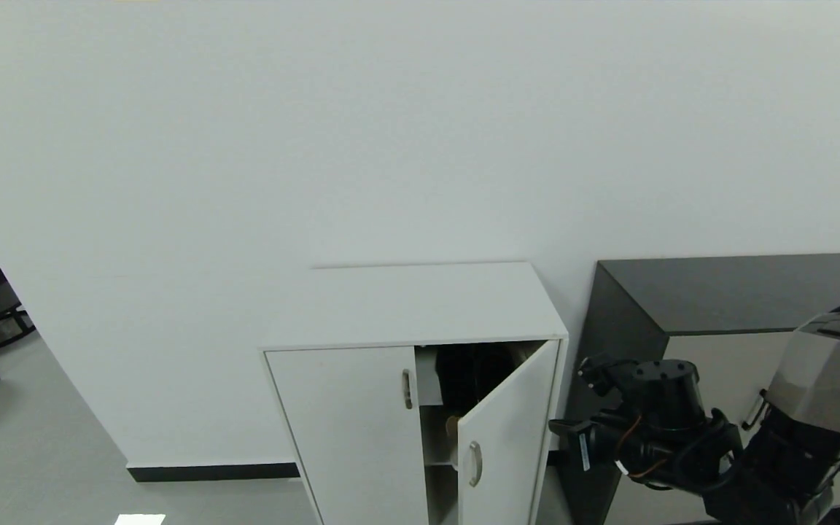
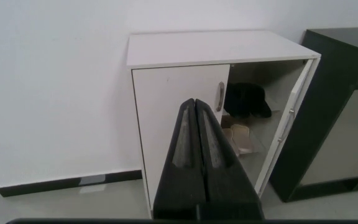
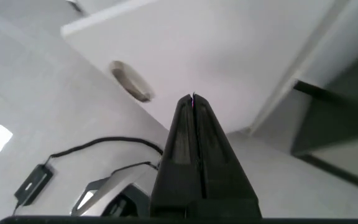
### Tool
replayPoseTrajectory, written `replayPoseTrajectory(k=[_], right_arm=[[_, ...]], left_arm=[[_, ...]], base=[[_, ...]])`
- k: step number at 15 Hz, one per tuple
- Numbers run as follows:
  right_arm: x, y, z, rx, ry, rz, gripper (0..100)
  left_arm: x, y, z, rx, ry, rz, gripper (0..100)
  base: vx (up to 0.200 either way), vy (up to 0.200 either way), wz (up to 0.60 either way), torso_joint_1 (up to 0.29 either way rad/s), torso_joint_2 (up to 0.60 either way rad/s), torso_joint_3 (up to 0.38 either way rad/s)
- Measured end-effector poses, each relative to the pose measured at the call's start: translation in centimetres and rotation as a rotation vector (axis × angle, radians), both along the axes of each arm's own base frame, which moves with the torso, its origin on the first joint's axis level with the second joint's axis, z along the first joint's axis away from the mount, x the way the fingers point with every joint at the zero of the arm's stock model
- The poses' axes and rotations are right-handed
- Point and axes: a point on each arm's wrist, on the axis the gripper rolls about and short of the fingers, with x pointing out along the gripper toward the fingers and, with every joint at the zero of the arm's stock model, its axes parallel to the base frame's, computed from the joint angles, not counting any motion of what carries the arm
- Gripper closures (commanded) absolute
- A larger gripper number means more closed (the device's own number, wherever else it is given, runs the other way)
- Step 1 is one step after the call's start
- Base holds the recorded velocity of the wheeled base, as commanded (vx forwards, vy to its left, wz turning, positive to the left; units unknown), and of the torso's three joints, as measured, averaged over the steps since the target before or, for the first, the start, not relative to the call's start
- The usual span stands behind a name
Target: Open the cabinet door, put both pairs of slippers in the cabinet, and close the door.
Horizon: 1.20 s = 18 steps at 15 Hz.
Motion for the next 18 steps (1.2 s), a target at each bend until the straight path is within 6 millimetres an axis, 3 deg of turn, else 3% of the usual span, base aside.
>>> replayPoseTrajectory(k=[3,7,18], right_arm=[[1.1,2.4,-0.6,0.046,-0.004,0.023,100],[3.2,4.0,-1.5,0.062,-0.024,0.027,100],[9.7,6.0,-1.2,0.028,0.025,-0.014,100]], left_arm=[[0.0,0.0,0.0,-0.001,0.000,0.001,100],[0.0,0.0,0.0,-0.007,0.000,0.010,100],[0.0,0.0,0.0,-0.008,0.001,0.017,100]], base=[[0.000,0.000,0.00,0.000,0.00,0.000],[0.000,0.000,0.00,0.000,0.00,0.000],[0.000,0.000,0.00,0.000,0.00,0.000]])
